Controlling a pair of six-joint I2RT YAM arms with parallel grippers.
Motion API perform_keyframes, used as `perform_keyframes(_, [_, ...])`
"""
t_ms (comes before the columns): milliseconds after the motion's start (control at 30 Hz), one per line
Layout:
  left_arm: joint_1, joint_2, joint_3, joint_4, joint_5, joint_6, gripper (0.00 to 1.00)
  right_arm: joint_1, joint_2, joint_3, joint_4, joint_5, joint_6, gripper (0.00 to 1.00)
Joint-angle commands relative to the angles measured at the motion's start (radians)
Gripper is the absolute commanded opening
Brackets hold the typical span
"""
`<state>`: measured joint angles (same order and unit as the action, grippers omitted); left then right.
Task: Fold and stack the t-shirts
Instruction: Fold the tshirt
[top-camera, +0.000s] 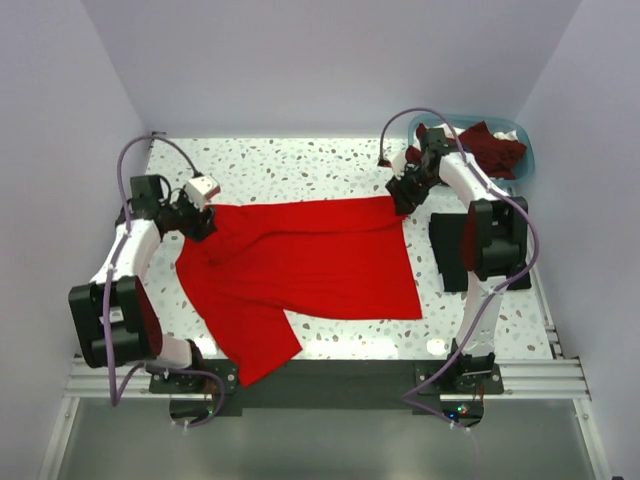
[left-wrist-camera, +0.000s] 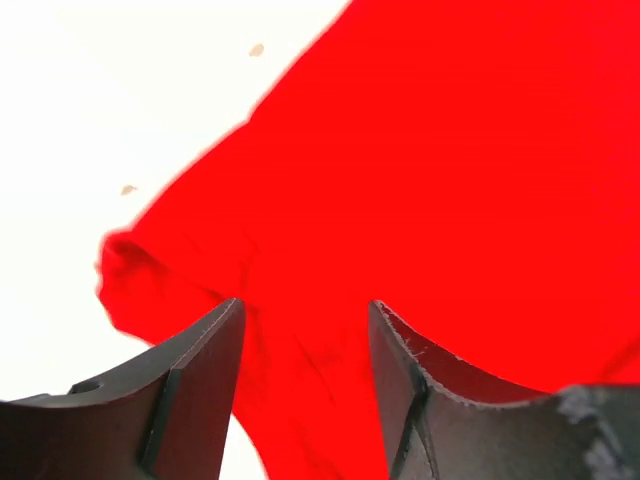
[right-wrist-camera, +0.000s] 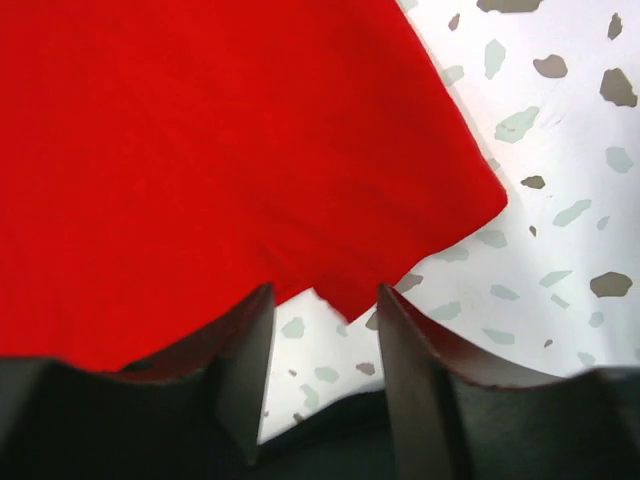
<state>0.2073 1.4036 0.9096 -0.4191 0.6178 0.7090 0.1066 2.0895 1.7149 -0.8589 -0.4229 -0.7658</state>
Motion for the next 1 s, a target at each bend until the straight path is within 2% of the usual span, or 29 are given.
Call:
perform_keyframes(0, [0.01,0.113,0.165,-0.13,0.117,0.02,0.58,0.004,0.012,0.127,-0.172,-0.057,-0.102,0.52])
perform_keyframes(100, [0.01,0.231,0.259,-0.161,0.111,-0.012,0.59,0.005,0.072,0.193,-0.209,-0.036,-0.101,0.54])
perform_keyframes(200, [0.006,0.319,0.331,-0.172,0.1,-0.037,0.6,0.022,0.124,0.248,-0.233,-0.022,-0.075,0.51])
perform_keyframes(333, [-0.019,0.394,0.409,-0.193,0.086,-0.026,0.61,0.054,0.145,0.239,-0.218,0.01,-0.063,0.47])
perform_keyframes(733, [-0.058,0.569,0.489,-0.145,-0.055,-0.065,0.64,0.082,0.191,0.252,-0.238,0.046,-0.032,0.45])
perform_keyframes(900, [-0.075,0.606,0.508,-0.167,-0.05,-0.052,0.65,0.081,0.195,0.255,-0.244,0.05,-0.032,0.45])
perform_keyframes(967, [-0.08,0.607,0.514,-0.179,-0.032,-0.045,0.62,0.081,0.198,0.264,-0.252,0.053,-0.033,0.45])
